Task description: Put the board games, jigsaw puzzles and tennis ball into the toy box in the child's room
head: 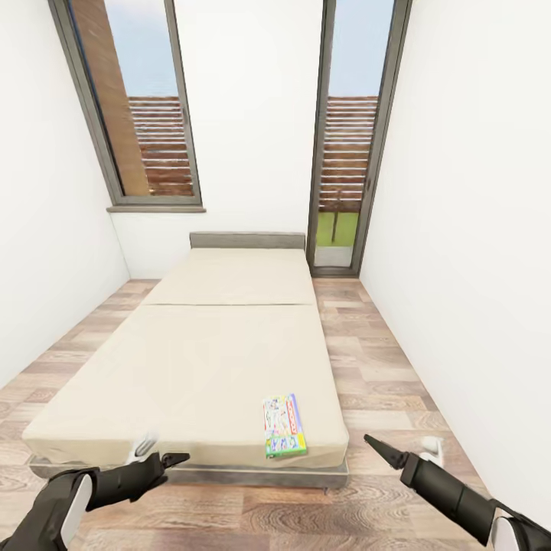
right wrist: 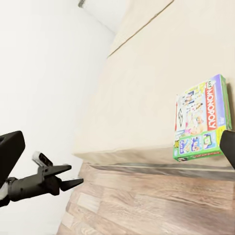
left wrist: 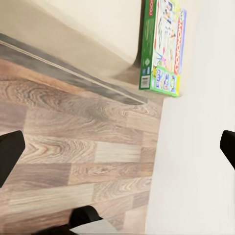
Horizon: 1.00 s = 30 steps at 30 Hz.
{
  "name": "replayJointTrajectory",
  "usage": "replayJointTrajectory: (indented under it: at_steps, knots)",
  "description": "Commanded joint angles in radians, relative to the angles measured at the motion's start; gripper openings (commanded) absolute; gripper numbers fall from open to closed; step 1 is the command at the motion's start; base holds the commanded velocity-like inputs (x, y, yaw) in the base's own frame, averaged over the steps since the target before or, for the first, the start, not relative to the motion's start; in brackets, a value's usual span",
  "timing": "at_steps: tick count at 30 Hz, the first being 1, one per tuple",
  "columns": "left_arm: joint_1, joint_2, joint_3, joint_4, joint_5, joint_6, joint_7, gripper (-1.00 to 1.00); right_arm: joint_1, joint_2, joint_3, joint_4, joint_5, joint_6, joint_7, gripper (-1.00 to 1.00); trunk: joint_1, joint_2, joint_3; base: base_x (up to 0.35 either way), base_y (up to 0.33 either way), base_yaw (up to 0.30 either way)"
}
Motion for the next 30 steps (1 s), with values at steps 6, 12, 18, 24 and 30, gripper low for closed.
replayJointTrajectory:
  at_steps: [6,12,18,24,30]
  knots:
    - [-0.001,-0.001,0.002,0.025,0.008,0.011,-0.008,1.00,-0.001,0.000,-0.036,-0.005,-0.049,0.035,0.029,1.00,0.023,-0.043,-0.020,0.000,0.000,0.000]
    - [-0.001,-0.002,0.002,0.029,0.015,0.014,-0.020,1.00,-0.001,-0.001,-0.048,-0.002,-0.056,0.039,0.038,1.00,0.046,-0.085,-0.039,0.000,0.000,0.000]
    - [-0.002,0.000,0.001,0.030,0.057,0.018,-0.085,1.00,-0.001,-0.001,-0.052,0.002,-0.059,0.039,0.040,1.00,0.069,-0.127,-0.057,0.000,0.000,0.000]
    - [-0.002,-0.001,-0.001,0.035,0.070,0.015,-0.136,1.00,-0.001,0.000,-0.053,0.003,-0.060,0.039,0.040,1.00,0.092,-0.169,-0.076,0.000,0.000,0.000]
    - [-0.002,-0.002,-0.002,0.037,0.072,0.012,-0.154,1.00,-0.001,0.001,-0.053,0.004,-0.058,0.038,0.040,1.00,0.115,-0.211,-0.095,0.000,0.000,0.000]
